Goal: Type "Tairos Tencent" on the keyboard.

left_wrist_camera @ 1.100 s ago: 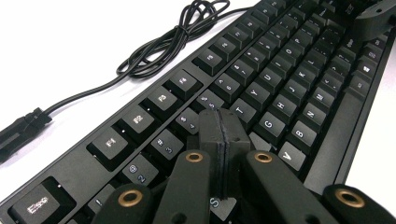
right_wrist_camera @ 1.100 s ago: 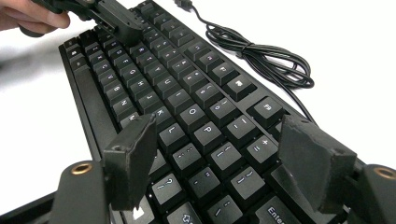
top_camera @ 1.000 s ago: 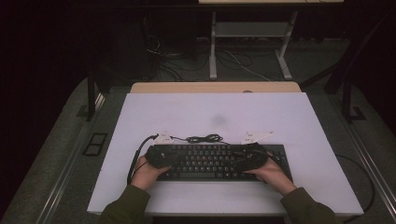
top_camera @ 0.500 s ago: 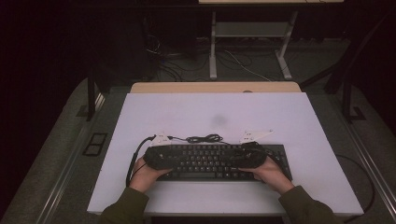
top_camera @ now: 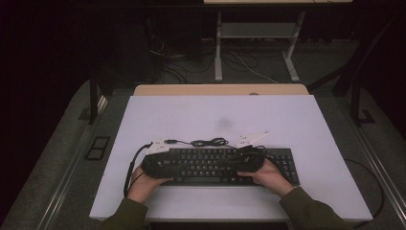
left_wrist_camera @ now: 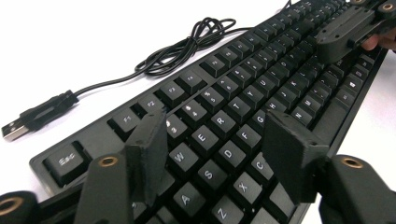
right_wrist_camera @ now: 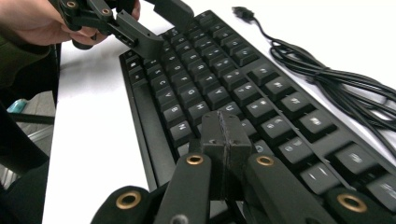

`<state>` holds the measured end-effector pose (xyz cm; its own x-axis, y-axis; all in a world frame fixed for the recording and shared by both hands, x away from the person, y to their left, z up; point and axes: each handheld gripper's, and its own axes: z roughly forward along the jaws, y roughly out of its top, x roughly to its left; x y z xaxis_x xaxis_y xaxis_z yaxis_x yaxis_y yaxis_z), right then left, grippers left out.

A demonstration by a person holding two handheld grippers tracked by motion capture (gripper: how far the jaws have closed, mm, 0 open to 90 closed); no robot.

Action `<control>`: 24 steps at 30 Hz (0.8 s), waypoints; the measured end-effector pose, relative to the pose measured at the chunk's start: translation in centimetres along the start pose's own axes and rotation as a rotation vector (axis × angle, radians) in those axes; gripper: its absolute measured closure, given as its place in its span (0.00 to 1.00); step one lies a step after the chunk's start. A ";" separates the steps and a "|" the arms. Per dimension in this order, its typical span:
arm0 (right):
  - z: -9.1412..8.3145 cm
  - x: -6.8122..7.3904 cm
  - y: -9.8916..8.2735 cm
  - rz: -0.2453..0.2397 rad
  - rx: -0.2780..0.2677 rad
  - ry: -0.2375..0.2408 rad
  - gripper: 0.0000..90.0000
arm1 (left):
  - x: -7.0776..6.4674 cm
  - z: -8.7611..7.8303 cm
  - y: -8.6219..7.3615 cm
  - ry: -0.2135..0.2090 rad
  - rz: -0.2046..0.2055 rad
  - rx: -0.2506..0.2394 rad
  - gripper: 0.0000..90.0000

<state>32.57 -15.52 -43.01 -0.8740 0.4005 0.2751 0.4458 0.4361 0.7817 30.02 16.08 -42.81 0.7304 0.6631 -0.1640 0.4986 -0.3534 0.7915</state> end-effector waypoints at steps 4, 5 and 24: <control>0.8 0.3 0.4 -0.010 0.014 0.025 0.99 | 0.0 -0.4 -0.4 0.012 -0.007 -0.005 0.40; 1.0 0.4 0.4 -0.012 0.019 0.030 0.99 | 0.0 -0.5 -0.4 0.015 -0.014 -0.007 0.40; 3.6 1.3 1.0 -0.073 0.083 0.075 0.99 | 0.0 -1.7 -1.4 0.059 -0.037 -0.022 0.31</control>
<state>32.54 -11.65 -43.87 -0.9152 0.3057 0.2625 0.3924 0.5280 0.7531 28.54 17.74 -42.94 0.6828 0.7131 -0.1589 0.5139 -0.3141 0.7983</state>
